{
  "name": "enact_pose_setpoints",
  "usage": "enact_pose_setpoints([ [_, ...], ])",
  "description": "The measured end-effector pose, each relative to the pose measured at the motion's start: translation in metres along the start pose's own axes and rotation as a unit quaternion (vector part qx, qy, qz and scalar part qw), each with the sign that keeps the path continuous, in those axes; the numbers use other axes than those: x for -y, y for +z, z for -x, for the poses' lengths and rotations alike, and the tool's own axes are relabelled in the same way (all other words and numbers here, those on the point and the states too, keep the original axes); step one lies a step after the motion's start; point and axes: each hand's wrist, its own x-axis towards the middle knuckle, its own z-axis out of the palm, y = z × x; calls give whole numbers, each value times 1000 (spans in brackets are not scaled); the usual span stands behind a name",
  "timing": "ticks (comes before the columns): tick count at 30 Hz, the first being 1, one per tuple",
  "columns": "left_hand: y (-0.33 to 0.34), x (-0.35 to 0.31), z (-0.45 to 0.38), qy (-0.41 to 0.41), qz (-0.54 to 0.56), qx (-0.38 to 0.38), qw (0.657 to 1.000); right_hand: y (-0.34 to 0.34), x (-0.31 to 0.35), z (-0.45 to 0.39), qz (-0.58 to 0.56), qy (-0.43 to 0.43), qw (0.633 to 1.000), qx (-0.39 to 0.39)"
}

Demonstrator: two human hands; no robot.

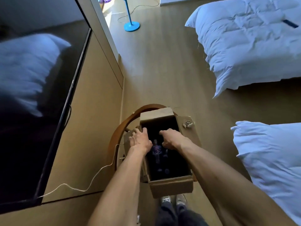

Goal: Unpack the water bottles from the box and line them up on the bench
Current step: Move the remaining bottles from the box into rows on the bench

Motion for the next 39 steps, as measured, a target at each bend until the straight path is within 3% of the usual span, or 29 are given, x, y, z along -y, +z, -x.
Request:
enact_pose_setpoints([
  [8,50,13,-21,-36,13,42,998,56,-30,-45,9,21,997,74],
  [14,70,12,-39,-32,46,-9,998,95,-39,-64,21,39,992,115],
  [21,79,23,-53,-30,57,-77,995,119,-26,-87,34,33,995,90],
  [28,110,50,-47,-46,64,-53,996,131,-21,-124,88,-22,995,38],
  [32,121,64,-44,-59,89,-40,993,141,-18,-144,82,-6,992,97],
  [39,122,58,-47,-65,112,-39,991,145,-3,-149,72,28,993,84],
])
